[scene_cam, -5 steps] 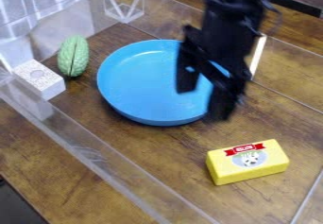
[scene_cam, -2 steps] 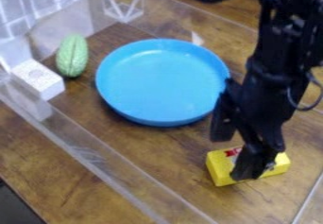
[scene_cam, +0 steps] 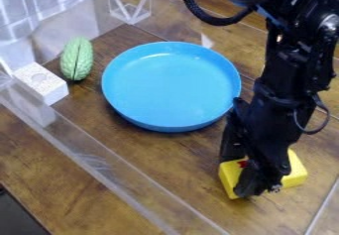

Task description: Put the yellow brick in the blue tray

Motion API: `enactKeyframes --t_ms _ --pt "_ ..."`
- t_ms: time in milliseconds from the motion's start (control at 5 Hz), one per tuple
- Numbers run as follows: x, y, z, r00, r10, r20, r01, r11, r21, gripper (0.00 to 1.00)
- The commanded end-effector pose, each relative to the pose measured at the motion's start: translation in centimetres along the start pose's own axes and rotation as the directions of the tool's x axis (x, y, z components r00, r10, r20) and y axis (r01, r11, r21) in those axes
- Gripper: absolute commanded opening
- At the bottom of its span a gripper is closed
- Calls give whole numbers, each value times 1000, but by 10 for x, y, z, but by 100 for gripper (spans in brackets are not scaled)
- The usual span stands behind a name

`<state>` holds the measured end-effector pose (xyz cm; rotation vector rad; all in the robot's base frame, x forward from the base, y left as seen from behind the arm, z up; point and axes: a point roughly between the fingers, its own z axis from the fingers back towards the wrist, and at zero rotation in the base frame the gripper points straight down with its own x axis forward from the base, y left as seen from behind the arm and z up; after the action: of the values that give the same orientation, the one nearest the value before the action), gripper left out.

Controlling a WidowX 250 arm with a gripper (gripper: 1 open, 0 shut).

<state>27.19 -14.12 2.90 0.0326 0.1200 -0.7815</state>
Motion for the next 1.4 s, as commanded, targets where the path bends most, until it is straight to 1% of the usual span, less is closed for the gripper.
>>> enactKeyframes --t_ms 0,200,400,1200 --pt "1 9 17 999 24 40 -24 1000 19 0" --pt "-1 15 22 998 44 40 -45 999 24 0" --pt "-2 19 23 997 56 43 -57 998 26 0" --pt "5 25 21 995 62 79 -64 998 23 0"
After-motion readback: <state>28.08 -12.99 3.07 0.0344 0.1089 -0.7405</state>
